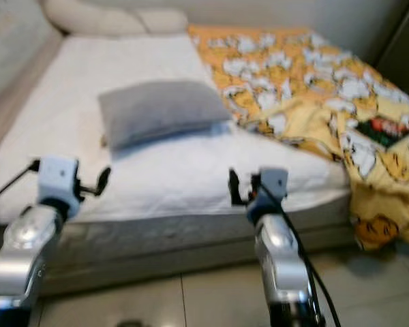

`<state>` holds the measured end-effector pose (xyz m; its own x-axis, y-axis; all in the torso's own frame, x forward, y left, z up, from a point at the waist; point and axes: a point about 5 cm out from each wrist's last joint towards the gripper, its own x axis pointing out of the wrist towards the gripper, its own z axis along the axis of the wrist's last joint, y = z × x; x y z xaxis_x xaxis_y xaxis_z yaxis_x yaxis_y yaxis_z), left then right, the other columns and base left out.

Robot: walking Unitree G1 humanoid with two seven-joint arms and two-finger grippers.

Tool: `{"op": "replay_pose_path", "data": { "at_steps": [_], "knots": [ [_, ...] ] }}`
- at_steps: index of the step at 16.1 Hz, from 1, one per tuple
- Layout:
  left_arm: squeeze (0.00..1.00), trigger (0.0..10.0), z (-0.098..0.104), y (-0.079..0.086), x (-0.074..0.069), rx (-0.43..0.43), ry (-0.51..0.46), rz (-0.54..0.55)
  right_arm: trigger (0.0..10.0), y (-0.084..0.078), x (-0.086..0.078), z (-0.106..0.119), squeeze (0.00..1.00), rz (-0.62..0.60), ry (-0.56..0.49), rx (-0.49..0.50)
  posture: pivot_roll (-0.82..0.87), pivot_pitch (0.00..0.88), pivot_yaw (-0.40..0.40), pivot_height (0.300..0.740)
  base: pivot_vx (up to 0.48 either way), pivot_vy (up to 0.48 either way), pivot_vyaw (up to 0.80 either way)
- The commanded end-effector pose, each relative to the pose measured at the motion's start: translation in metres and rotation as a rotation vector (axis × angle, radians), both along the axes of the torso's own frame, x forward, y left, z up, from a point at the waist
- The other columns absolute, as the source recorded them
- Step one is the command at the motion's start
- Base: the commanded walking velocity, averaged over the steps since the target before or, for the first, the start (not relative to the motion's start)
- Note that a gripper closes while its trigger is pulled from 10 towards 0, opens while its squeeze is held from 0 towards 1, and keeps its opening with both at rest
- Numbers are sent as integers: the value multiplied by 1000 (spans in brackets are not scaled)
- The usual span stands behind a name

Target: Clean up the room

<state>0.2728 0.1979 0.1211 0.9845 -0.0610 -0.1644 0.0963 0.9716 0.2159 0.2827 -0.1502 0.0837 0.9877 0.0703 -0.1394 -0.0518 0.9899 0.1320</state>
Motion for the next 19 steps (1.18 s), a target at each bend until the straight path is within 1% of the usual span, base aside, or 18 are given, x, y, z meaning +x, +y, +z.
{"op": "replay_pose_path", "data": {
  "at_steps": [1, 2, 3, 4, 6, 8, 13, 19],
  "knots": [
    [0, 10000, 1, -10, 3, -12, -3, -26, 10000, -10, -2, -1, 0, -19, 4, -1, -9, 0, -35, 740, 315, 0, 0],
    [0, 10000, 1, -9, 3, -9, -5, -19, 10000, -7, -2, 0, 0, 6, 5, 25, -8, 0, -34, 740, 319, 0, 0],
    [0, 10000, 1, -8, 4, -9, -7, -14, 10000, -6, -2, 1, 0, 24, 0, 30, -8, 0, -34, 740, 315, 0, 0],
    [0, 10000, 2, -8, 4, -8, -8, -13, 10000, -5, -1, 2, 0, 54, -4, -25, -7, 0, -33, 740, 319, 0, 0],
    [0, 10000, 2, -7, 4, -8, -8, -13, 10000, -3, 0, 1, 0, 68, 2, -28, -7, 0, -33, 740, 319, 0, 800],
    [0, 10000, 2, -8, 4, -8, -8, -13, 10000, -2, -1, 0, 0, 72, 13, -2, -7, 0, -33, 740, 317, 0, 800],
    [0, 10000, 2, -8, 5, -7, -7, -11, 10000, 0, -2, -3, 0, 84, 24, 21, -7, 0, -30, 740, 318, 0, 0],
    [0, 10000, 2, -9, 6, -9, -6, -16, 10000, -3, -1, -3, 0, 73, 20, -1, -8, 0, -31, 740, 317, 0, 0]
  ]
}}
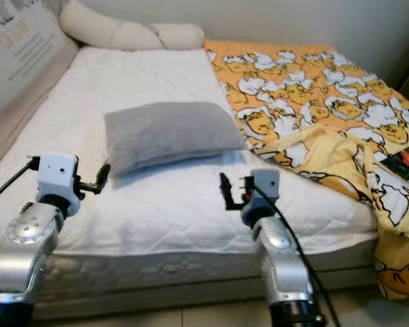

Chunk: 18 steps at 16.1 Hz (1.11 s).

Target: Clean up the room

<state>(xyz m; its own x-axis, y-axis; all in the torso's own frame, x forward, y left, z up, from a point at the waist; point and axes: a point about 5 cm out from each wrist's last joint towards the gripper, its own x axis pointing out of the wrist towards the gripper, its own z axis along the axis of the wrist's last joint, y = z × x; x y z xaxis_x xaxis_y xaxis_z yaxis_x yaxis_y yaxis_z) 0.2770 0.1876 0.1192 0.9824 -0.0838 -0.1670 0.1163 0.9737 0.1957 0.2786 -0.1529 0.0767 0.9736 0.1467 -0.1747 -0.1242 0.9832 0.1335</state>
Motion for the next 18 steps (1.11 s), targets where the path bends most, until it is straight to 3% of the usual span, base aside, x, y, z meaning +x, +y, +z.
{"op": "replay_pose_path", "data": {
  "at_steps": [1, 10, 15, 18],
  "knots": [
    [0, 10000, 4, 1, 2, 10, -11, 2, 10000, -1, 3, 5, 0, -15, -21, -6, -8, 0, -31, 740, 319, 0, 0],
    [0, 10000, -6, 3, -4, -13, 30, -5, 10000, -2, 2, 2, 0, -20, -27, -23, -1, 0, -34, 740, 317, 0, 0],
    [0, 10000, -9, 5, -8, 16, 47, -22, 10000, -2, 0, 0, 0, 1, -26, -36, 1, 0, -31, 740, 319, 0, 0],
    [0, 10000, -9, 5, -9, 18, 45, -28, 10000, 1, -2, 1, 0, 15, -44, -34, -1, 0, -30, 740, 316, 0, 677]
  ]
}}
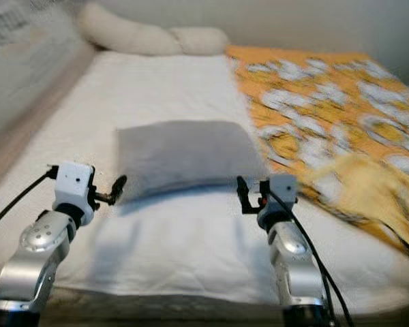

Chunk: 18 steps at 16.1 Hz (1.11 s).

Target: Clean up the room

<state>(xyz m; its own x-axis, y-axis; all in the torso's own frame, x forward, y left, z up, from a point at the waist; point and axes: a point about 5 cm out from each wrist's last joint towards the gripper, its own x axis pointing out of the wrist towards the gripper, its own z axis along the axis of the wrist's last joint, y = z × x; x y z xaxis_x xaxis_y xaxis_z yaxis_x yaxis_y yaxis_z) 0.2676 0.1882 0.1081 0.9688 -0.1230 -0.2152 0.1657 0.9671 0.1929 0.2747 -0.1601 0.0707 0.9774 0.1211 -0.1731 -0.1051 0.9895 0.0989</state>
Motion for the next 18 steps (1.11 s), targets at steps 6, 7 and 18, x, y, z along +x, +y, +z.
{"op": "replay_pose_path", "data": {
  "at_steps": [6, 7, 18],
  "knots": [
    [0, 10000, 2, 2, 0, 15, -5, 0, 10000, 7, 1, 4, 0, 18, -21, 30, 0, 0, -28, 740, 47, 0, 0],
    [0, 10000, 2, 2, 0, 18, -5, -3, 10000, 8, 1, 4, 0, 17, -19, 32, 0, 0, -28, 740, 0, 0, 0],
    [0, 10000, -20, 10, 64, 100, 155, -64, 10000, -14, 6, -11, 0, -62, 133, -106, -32, 0, -31, 740, 0, 0, 0]
  ]
}}
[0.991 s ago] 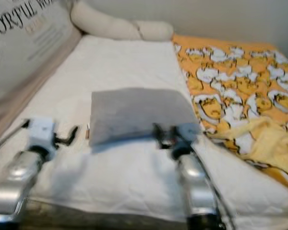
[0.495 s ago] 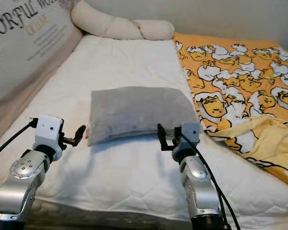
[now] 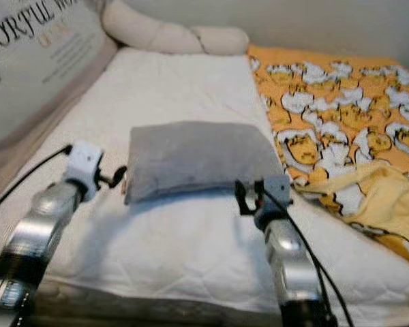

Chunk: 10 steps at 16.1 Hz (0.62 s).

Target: Clean up the room

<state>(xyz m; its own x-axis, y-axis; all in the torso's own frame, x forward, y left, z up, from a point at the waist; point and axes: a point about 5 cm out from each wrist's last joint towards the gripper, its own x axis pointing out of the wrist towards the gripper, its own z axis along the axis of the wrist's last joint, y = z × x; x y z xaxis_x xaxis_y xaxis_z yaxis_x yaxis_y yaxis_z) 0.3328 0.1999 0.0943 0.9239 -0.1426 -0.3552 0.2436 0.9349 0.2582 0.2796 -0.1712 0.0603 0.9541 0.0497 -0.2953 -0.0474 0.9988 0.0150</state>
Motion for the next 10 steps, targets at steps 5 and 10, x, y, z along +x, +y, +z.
{"op": "replay_pose_path", "data": {
  "at_steps": [5, 10],
  "knots": [
    [0, 10000, -24, -17, 8, 48, 105, -51, 10000, -12, 0, -2, 0, -45, 38, -52, -64, 0, -22, 740, 0, 0, 0],
    [0, 10000, -24, -17, 8, 48, 105, -51, 10000, -12, 0, -2, 0, -45, 38, -52, -64, 0, -22, 740, 0, 0, 0]
  ]
}}
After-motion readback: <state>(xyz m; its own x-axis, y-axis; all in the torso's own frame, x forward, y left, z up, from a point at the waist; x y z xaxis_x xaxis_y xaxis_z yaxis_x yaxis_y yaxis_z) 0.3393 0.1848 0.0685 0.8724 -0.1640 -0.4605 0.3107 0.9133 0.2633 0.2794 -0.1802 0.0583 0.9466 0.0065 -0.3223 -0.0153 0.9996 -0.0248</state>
